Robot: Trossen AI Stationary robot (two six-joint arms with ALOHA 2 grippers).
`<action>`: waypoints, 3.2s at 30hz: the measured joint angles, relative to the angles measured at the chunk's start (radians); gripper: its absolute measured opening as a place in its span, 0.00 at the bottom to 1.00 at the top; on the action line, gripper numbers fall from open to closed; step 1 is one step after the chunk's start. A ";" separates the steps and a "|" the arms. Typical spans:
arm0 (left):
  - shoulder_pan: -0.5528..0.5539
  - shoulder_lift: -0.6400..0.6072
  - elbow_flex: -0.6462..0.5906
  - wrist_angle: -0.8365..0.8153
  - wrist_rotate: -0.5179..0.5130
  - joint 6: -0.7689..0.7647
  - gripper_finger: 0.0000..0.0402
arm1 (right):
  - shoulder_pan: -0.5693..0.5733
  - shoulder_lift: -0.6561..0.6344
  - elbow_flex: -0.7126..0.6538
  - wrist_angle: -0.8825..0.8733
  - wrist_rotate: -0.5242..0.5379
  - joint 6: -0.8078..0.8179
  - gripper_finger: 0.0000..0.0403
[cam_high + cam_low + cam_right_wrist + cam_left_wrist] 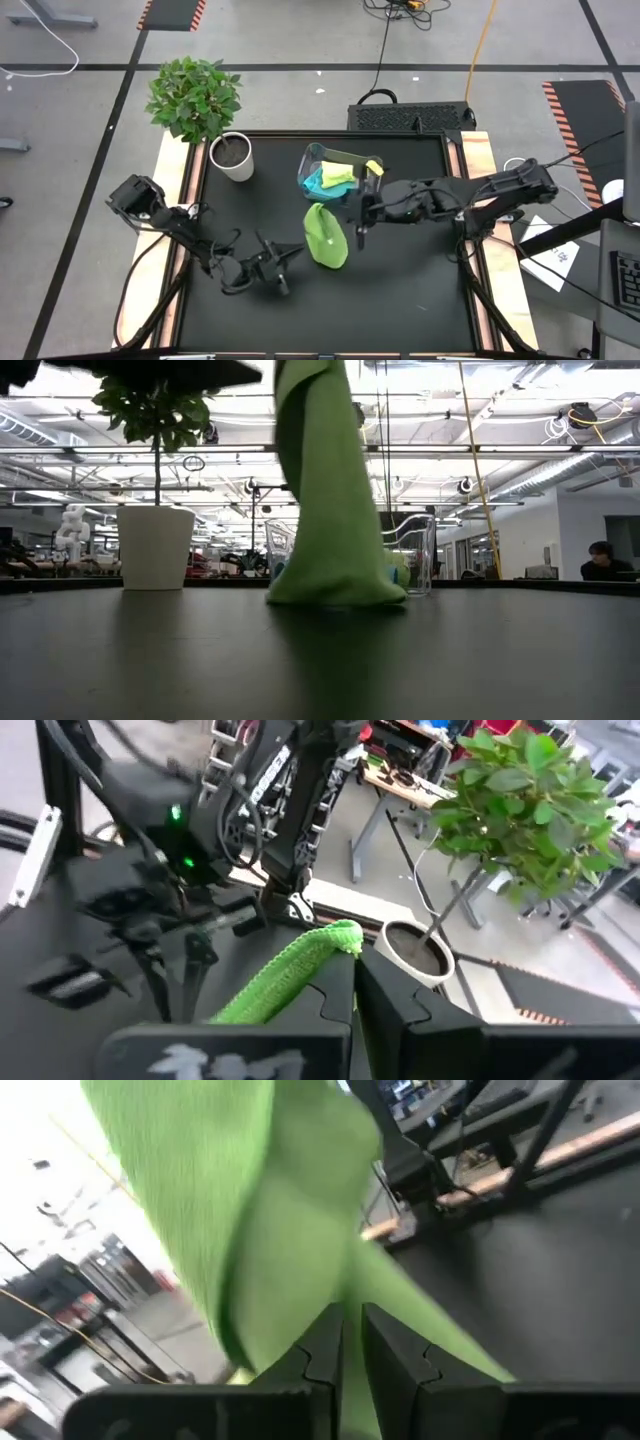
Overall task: Fold microfiber towels
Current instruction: Fold the green towel
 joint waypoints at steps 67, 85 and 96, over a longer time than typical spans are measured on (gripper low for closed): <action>-0.028 0.000 0.271 -0.028 -0.347 0.372 0.54 | 0.054 0.058 0.000 0.154 0.001 -0.114 0.00; -0.049 -0.011 0.303 -0.060 -0.371 0.342 0.49 | 0.072 0.058 0.000 0.118 0.001 -0.092 0.00; -0.054 -0.053 0.303 -0.198 -0.288 0.272 0.14 | 0.105 0.058 0.000 0.118 0.001 -0.115 0.00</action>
